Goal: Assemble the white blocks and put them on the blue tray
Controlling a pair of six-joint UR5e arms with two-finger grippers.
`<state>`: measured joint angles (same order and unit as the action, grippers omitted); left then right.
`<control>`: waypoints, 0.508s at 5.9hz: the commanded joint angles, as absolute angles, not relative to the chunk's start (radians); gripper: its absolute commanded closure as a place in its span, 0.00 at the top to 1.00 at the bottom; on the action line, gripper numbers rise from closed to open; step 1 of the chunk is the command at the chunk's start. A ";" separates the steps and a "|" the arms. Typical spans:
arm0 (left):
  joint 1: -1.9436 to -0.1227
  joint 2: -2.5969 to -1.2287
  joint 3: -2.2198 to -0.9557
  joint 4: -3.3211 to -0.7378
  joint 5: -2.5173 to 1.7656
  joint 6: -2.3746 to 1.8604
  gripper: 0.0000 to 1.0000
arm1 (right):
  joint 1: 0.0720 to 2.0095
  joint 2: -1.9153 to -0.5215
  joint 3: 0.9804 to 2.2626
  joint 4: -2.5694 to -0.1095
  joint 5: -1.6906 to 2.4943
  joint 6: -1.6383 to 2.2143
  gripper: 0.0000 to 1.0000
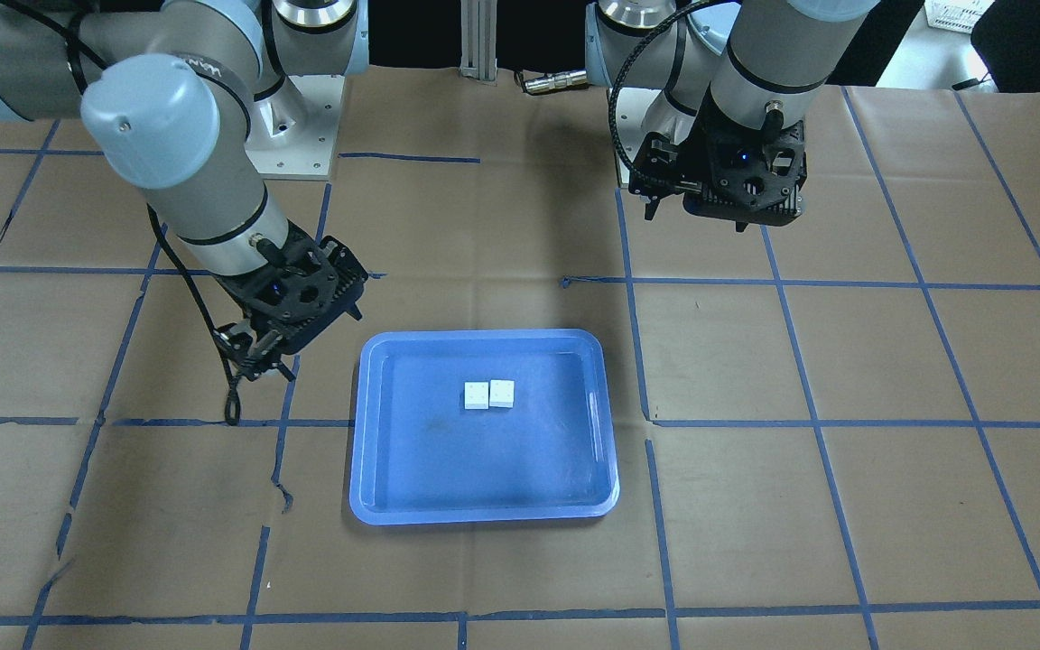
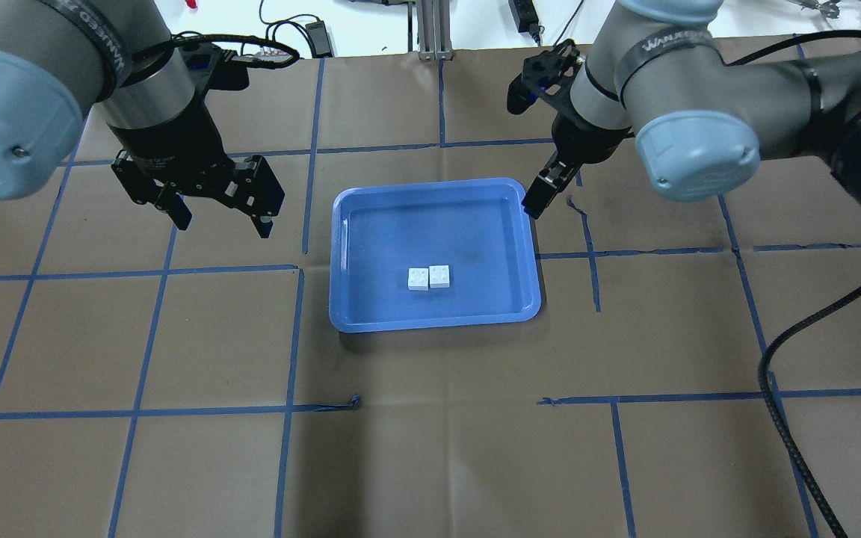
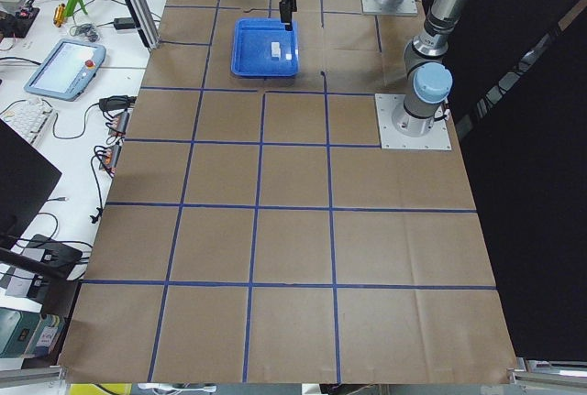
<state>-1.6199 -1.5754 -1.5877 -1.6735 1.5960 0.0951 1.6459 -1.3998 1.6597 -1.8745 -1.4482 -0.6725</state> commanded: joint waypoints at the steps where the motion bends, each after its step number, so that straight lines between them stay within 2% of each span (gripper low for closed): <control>1: -1.620 -1.577 -1.588 -1.674 1.597 0.095 0.99 | 1.625 -1.457 1.570 -1.711 -1.567 -0.319 1.00; 3: -1.623 -1.575 -1.588 -1.672 1.595 0.095 0.99 | 1.605 -1.488 1.476 -1.532 -1.559 -0.031 1.00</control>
